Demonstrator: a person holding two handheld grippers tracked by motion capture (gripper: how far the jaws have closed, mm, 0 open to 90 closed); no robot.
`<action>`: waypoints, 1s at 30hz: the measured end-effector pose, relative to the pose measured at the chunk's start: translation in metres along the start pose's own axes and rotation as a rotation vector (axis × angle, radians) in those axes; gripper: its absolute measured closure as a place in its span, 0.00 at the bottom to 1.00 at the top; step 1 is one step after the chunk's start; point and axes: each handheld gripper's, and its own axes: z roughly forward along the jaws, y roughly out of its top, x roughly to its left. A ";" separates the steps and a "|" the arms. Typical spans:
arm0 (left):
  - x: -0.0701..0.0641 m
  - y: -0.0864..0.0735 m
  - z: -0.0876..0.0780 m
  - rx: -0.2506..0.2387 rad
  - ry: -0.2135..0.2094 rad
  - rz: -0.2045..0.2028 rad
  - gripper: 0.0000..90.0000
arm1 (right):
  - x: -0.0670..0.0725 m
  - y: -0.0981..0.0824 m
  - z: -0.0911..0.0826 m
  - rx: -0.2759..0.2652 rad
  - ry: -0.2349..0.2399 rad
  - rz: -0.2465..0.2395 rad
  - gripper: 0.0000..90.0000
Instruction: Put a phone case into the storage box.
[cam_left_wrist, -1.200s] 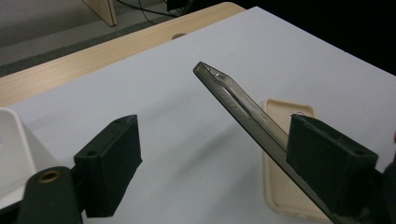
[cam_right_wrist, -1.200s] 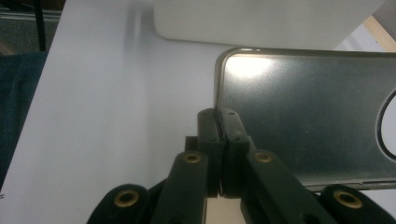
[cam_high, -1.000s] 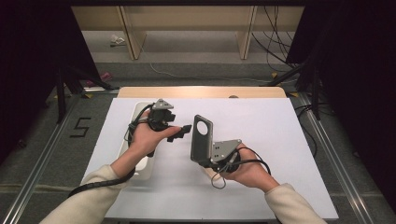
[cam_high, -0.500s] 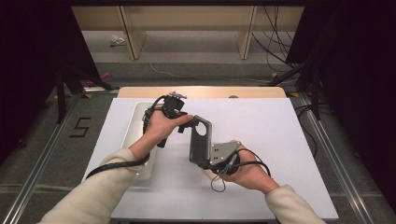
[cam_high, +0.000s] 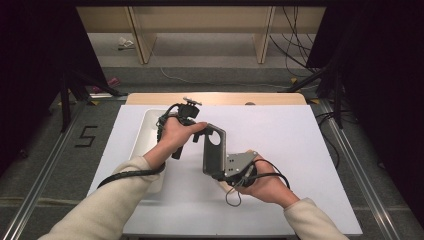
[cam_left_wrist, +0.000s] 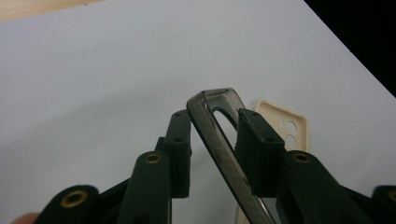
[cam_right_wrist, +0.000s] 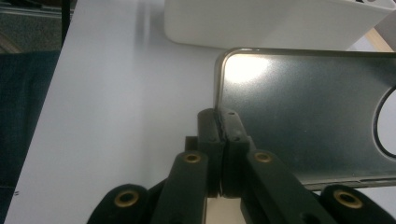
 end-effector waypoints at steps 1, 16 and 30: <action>0.000 0.000 0.000 0.000 0.000 0.000 0.74 | 0.000 0.000 0.000 0.000 0.000 0.000 1.00; -0.022 -0.004 -0.016 -0.132 -0.110 -0.030 0.90 | 0.000 -0.006 0.012 0.060 -0.001 -0.009 0.98; -0.009 -0.025 -0.041 -0.312 -0.057 0.095 0.90 | -0.019 -0.021 -0.005 -0.035 -0.170 0.285 0.50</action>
